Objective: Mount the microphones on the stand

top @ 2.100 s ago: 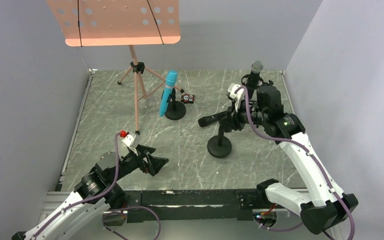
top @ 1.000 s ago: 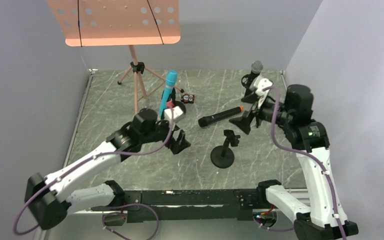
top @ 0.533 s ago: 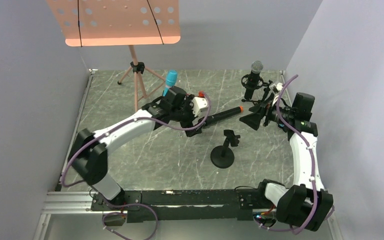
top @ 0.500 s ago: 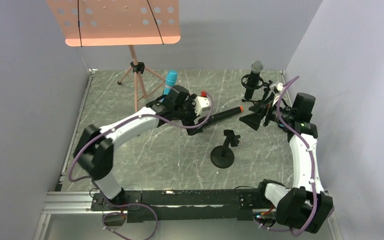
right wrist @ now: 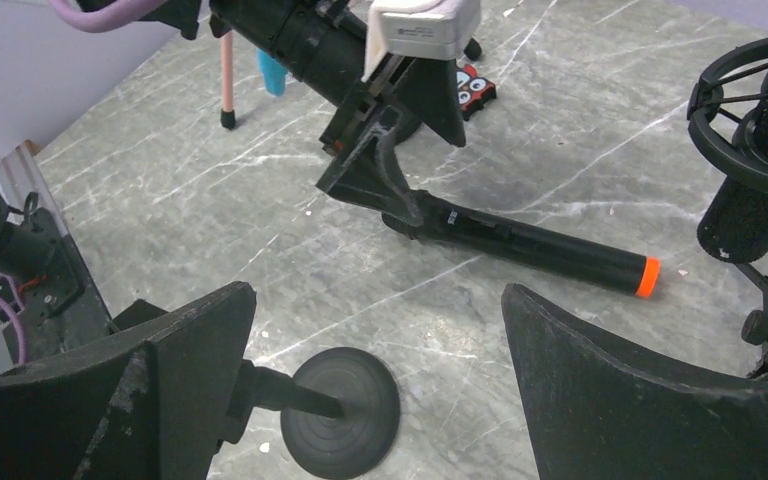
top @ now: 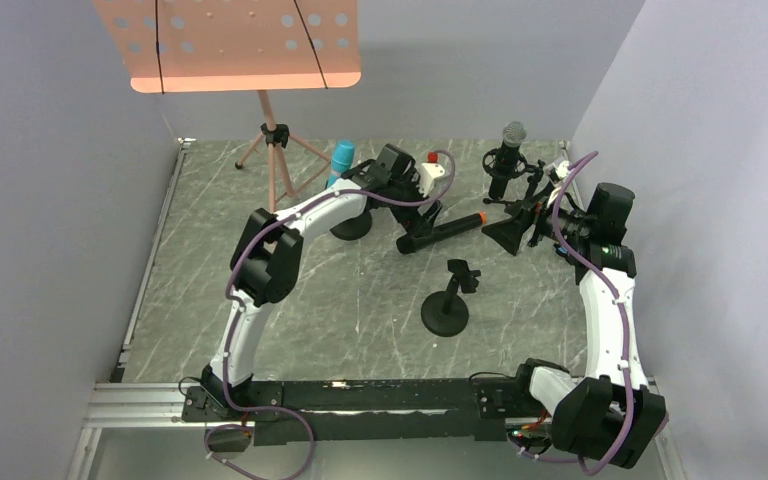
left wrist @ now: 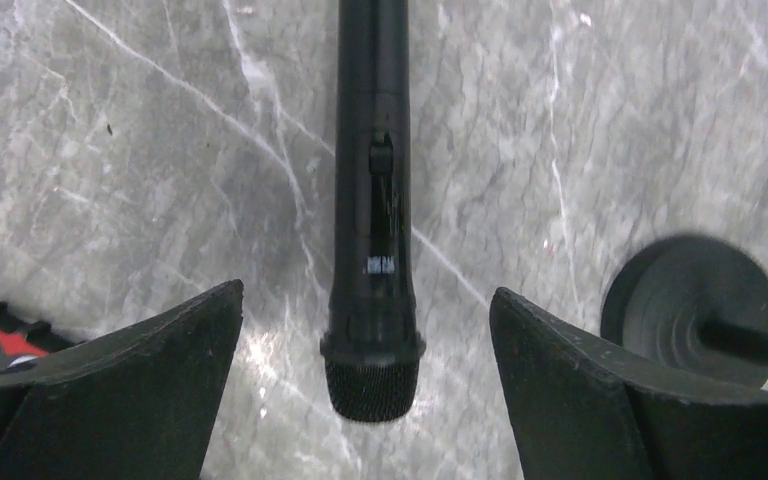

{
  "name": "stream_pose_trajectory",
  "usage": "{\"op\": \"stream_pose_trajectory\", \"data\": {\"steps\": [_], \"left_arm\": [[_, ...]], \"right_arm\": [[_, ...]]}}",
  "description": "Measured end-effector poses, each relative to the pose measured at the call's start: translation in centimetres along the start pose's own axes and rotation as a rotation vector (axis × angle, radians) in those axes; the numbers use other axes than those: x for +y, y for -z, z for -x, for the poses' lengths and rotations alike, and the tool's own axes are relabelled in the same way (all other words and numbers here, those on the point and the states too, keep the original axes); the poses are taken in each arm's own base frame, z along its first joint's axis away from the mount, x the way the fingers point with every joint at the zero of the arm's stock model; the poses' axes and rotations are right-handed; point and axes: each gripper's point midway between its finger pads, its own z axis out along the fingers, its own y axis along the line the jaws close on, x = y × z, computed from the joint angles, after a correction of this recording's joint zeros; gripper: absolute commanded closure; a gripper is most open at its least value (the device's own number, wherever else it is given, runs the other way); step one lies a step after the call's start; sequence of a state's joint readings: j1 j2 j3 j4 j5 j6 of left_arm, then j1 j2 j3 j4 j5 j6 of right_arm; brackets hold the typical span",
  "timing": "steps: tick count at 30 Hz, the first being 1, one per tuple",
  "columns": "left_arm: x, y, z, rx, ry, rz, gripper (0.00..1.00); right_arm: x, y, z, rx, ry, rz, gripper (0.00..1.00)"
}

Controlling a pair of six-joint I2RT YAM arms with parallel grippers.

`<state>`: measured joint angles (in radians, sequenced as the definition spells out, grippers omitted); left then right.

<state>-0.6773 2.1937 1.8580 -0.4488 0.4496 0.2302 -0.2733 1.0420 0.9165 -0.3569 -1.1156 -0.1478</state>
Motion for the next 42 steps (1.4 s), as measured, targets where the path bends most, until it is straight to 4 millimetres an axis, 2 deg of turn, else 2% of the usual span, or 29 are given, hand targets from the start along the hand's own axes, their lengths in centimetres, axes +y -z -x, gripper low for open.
{"op": "stream_pose_trajectory", "data": {"steps": [7,12,16,18,20,24,28,32,36,39,42], "left_arm": [[0.5,-3.0,1.0,-0.002,0.076,-0.005,0.12],[0.2,-5.2,-0.4,0.054,0.128,0.016,0.24],[0.3,-6.4,-2.0,0.108,0.169,0.042,0.28],[0.1,-6.8,-2.6,0.128,0.174,0.052,0.36],[0.0,-6.8,-3.1,0.149,0.177,0.061,0.5],[-0.2,-6.9,-3.4,0.166,0.169,0.076,0.61],[-0.3,-6.9,-3.5,0.167,0.15,0.102,0.84],[-0.8,-5.7,-4.5,0.192,0.128,0.12,1.0],[-1.8,-3.5,-6.2,0.237,0.133,0.124,1.0],[-3.2,-0.5,-7.2,0.257,0.142,0.124,1.0],[-4.8,3.4,-6.2,0.222,0.139,0.128,1.0]], "right_arm": [[-0.2,0.0,0.0,0.001,-0.001,-0.011,0.0],[-0.2,0.0,0.0,0.001,-0.002,-0.011,0.0],[-0.2,0.0,0.0,0.001,-0.002,-0.011,0.0],[-0.2,0.0,0.0,0.001,-0.002,-0.011,0.0],[-0.2,0.0,0.0,0.002,-0.003,-0.011,0.0],[-0.3,-0.1,-0.1,0.004,-0.007,-0.011,0.0],[-0.4,-0.1,-0.2,0.007,-0.012,-0.011,0.0],[-0.6,-0.2,-0.3,0.01,-0.015,-0.01,0.0],[-0.6,-0.2,-0.3,0.009,-0.008,-0.009,0.0],[-0.5,-0.2,-0.3,0.008,-0.006,-0.007,0.0],[-0.6,-0.1,-0.3,0.008,-0.001,-0.005,0.0]]}}
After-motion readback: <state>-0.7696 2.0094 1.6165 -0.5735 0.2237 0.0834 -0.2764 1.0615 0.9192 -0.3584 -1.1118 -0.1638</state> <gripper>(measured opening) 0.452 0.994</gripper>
